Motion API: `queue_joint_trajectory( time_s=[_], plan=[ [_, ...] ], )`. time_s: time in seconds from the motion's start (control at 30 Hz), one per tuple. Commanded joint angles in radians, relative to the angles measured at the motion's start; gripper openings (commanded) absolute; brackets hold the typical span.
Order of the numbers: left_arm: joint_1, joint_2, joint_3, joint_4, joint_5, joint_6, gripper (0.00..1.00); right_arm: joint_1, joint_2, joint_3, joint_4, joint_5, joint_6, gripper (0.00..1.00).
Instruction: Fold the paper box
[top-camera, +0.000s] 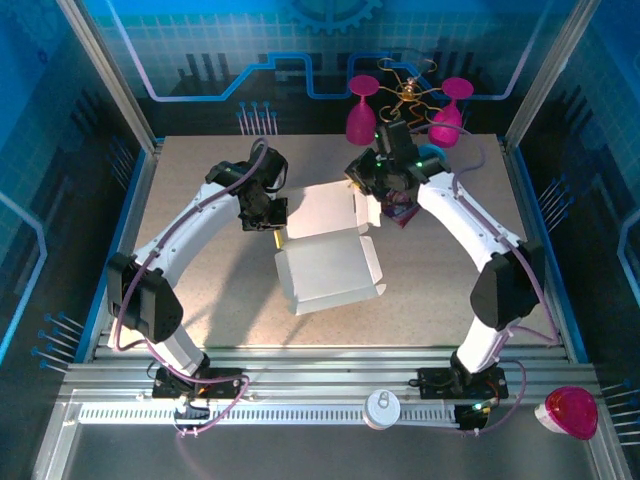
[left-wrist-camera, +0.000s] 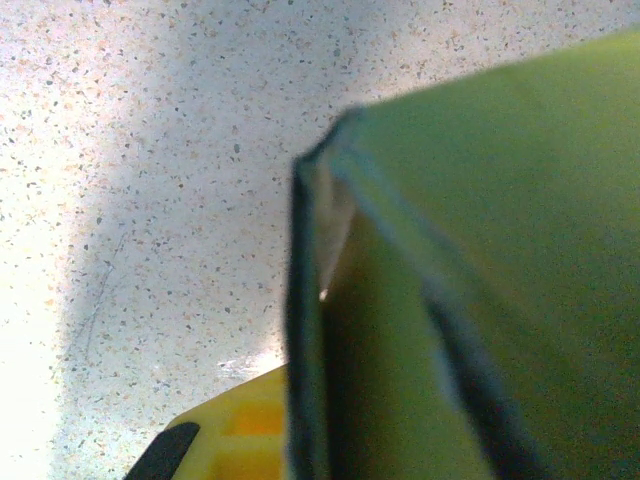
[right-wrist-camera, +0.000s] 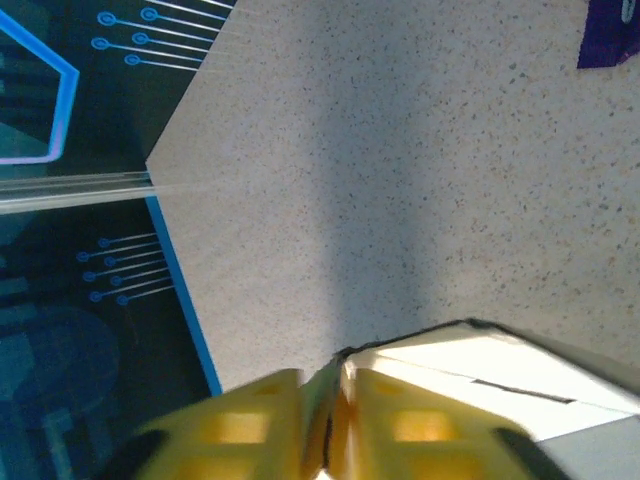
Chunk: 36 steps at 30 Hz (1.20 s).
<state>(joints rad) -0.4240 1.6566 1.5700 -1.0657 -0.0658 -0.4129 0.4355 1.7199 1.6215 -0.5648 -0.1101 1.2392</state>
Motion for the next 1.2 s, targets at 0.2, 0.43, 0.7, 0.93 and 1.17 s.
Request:
queue_joint_trajectory(
  time_s=[0.2, 0.43, 0.7, 0.93, 1.17],
  plan=[
    [-0.004, -0.009, 0.063, -0.031, -0.002, 0.008, 0.00, -0.044, -0.320, -0.290, 0.191, 0.070, -0.123, 0.48],
    [-0.003, 0.015, 0.103, -0.047, -0.005, 0.023, 0.00, -0.031, -0.384, -0.507, 0.171, 0.056, -0.270, 0.38],
    [-0.003, 0.032, 0.130, -0.053, -0.002, 0.026, 0.00, -0.032, -0.256, -0.474, 0.175, 0.032, -0.343, 0.38],
    [-0.004, 0.034, 0.140, -0.057, -0.003, 0.026, 0.00, -0.025, -0.172, -0.420, 0.166, 0.056, -0.371, 0.31],
    [-0.004, 0.039, 0.140, -0.056, 0.002, 0.026, 0.00, -0.014, -0.137, -0.402, 0.178, 0.059, -0.369, 0.22]
  ],
)
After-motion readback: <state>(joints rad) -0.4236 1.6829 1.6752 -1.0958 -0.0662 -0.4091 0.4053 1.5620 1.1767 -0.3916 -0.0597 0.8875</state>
